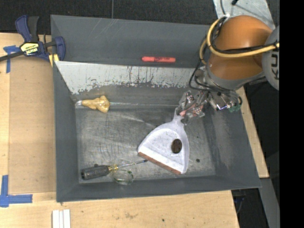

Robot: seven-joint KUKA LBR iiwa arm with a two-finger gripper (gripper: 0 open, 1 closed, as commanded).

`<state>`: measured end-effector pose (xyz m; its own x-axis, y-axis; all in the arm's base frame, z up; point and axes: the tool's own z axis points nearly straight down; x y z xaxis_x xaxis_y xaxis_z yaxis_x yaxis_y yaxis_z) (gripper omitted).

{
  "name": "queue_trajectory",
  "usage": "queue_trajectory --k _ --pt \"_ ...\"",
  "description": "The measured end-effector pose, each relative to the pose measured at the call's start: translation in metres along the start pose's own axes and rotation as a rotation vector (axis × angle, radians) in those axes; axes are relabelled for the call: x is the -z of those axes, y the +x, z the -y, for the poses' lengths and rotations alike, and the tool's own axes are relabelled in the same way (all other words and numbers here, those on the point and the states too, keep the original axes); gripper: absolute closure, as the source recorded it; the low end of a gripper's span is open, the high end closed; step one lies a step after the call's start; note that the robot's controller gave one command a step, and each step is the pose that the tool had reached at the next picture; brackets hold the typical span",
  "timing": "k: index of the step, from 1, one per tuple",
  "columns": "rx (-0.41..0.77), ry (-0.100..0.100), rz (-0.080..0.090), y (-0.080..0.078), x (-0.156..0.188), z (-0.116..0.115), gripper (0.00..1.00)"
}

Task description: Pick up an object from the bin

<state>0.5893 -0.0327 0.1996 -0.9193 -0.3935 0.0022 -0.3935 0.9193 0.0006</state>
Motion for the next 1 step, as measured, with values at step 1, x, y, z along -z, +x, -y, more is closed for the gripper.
queue_trajectory --k 1 --pt "-0.010 0.007 0.017 0.0107 0.0256 0.0024 1.00"
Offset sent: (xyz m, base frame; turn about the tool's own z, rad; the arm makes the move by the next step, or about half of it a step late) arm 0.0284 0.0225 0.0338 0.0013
